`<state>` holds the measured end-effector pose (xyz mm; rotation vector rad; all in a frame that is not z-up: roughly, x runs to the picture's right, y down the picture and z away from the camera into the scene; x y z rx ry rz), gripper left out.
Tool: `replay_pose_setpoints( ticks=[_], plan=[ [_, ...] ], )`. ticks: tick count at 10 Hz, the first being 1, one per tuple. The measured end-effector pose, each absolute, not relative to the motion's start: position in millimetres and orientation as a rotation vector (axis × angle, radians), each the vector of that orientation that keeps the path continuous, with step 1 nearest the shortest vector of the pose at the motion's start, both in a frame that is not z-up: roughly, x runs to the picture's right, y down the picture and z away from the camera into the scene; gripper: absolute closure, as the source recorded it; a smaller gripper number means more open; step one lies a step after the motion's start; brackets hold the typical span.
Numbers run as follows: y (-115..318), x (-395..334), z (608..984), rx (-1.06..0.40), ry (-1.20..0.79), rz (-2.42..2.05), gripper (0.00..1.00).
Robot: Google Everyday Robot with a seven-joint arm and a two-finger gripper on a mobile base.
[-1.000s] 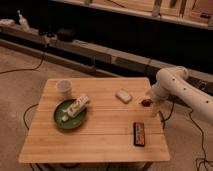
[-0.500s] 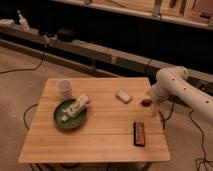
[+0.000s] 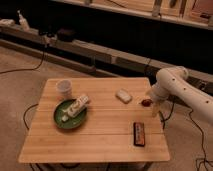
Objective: Wipe the white sponge on the table
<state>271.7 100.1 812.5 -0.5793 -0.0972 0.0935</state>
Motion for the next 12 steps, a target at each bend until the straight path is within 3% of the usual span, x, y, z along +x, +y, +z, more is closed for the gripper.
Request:
replay_pose_setpoints(
  ticks=[12],
  plan=[
    [50,197,901,-0.549,-0.157,-0.057,0.2]
  ],
)
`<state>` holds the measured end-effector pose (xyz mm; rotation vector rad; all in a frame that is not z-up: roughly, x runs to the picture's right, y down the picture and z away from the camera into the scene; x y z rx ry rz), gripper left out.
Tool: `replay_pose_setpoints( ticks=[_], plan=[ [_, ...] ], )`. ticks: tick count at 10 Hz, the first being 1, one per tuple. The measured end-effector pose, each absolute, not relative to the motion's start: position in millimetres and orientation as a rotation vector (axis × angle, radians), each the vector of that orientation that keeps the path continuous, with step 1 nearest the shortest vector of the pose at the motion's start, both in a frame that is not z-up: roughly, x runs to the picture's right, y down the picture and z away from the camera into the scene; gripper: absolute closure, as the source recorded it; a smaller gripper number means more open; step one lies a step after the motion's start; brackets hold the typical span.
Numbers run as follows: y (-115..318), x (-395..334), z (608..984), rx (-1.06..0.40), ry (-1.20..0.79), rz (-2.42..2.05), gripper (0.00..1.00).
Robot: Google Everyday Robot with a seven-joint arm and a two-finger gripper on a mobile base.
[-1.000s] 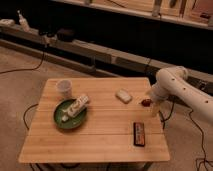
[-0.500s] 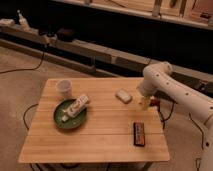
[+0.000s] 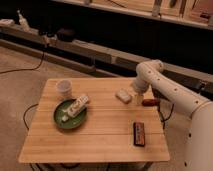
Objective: Wipe the white sponge on the table
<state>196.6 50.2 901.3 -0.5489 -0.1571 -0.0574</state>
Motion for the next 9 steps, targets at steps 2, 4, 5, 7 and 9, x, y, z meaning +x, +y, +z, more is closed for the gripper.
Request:
replay_pose_setpoints(
  ticks=[2,4,5,7,9],
  plan=[
    [52,192,917,-0.579,-0.154,-0.052,0.2],
    [55,186,931,-0.61,-0.146,-0.047,0.2],
    [59,182,938,-0.629,-0.146,-0.037,0.2],
    [64,176,947,-0.647,-0.142,-0.018,0.2],
    [61,174,956,-0.652,-0.13,0.01,0.2]
  ],
)
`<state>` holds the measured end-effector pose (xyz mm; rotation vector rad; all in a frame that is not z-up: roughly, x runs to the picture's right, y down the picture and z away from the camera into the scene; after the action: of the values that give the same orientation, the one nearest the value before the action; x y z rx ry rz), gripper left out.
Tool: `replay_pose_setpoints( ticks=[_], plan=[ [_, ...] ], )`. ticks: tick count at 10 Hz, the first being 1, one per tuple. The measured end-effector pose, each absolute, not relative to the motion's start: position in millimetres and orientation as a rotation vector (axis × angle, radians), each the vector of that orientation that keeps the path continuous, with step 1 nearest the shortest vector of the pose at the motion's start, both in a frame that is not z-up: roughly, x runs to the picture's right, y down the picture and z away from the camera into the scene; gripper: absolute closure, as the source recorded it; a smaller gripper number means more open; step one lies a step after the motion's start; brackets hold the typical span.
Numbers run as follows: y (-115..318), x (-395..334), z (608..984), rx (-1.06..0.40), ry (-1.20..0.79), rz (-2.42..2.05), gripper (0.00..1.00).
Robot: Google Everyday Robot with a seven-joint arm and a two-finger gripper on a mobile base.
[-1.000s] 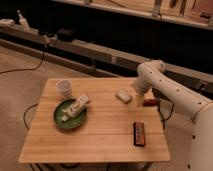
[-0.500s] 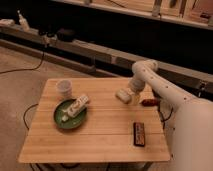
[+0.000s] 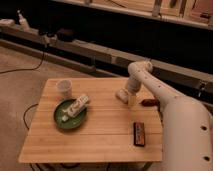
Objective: Wipe the white sponge on the table
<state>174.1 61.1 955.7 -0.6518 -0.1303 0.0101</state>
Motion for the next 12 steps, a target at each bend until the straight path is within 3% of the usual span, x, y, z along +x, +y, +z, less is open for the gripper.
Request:
replay_pose_setpoints(
  ticks=[2,4,6,12],
  plan=[
    [58,176,962,-0.656,-0.102,0.047,0.23],
    [57,173,968,-0.673,-0.08,0.091,0.42],
    [56,169,970,-0.685,-0.076,0.109,0.52],
    [60,195,957,-0.69,-0.051,0.109,0.52]
  ],
)
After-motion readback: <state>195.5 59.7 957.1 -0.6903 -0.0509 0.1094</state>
